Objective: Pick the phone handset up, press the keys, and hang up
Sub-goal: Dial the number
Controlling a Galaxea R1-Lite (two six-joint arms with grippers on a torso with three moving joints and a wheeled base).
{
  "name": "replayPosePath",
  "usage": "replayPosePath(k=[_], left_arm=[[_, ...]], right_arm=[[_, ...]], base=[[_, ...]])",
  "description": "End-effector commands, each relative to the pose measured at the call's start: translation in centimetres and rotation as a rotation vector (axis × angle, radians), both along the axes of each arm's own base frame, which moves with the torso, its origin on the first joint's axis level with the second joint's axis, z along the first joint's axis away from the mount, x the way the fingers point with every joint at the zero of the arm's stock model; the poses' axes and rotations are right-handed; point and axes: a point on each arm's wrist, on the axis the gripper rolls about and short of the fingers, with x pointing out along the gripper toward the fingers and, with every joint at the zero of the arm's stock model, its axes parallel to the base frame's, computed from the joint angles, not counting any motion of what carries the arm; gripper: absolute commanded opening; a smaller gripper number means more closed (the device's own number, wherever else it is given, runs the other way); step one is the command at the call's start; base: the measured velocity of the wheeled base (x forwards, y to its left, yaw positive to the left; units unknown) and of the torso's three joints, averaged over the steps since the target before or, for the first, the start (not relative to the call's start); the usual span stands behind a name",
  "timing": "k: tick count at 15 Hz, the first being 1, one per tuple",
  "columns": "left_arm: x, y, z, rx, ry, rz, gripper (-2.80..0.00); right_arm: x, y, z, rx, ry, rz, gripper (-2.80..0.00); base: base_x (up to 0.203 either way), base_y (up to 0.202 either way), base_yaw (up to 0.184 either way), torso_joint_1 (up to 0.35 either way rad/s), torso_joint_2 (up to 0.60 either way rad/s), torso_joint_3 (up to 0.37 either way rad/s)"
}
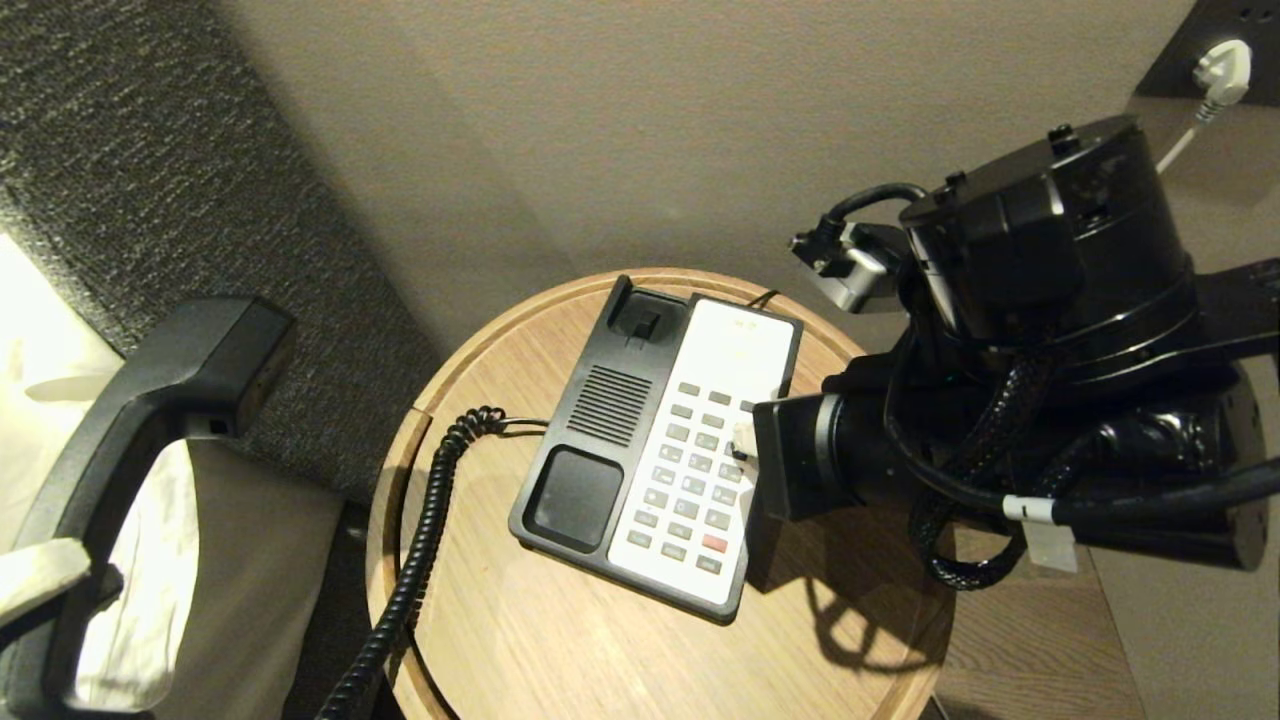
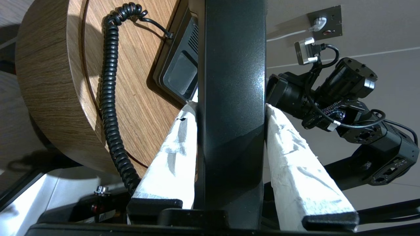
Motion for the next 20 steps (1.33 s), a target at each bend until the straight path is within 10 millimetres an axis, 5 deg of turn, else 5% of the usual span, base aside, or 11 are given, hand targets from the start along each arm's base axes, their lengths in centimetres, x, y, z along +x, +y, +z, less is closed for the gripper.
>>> replayPosePath(k=[1,20], left_arm=[[0.0,0.0,-0.1,-0.002,0.006,0.001,-2.8],[-0.1,0.1,-0.3,-0.002,0.006,0.0,-2.8]], right_arm=[[0.0,0.0,-0.1,-0.003,0.003,-0.002,-2.8],[0.0,0.0,-1.8,-0.044,0.032,-0.006,-2.8]], base=[[0.0,0.0,0.0,0.0,0.0,0.0],[0.0,0.0,0.0,0.0,0.0,0.0]])
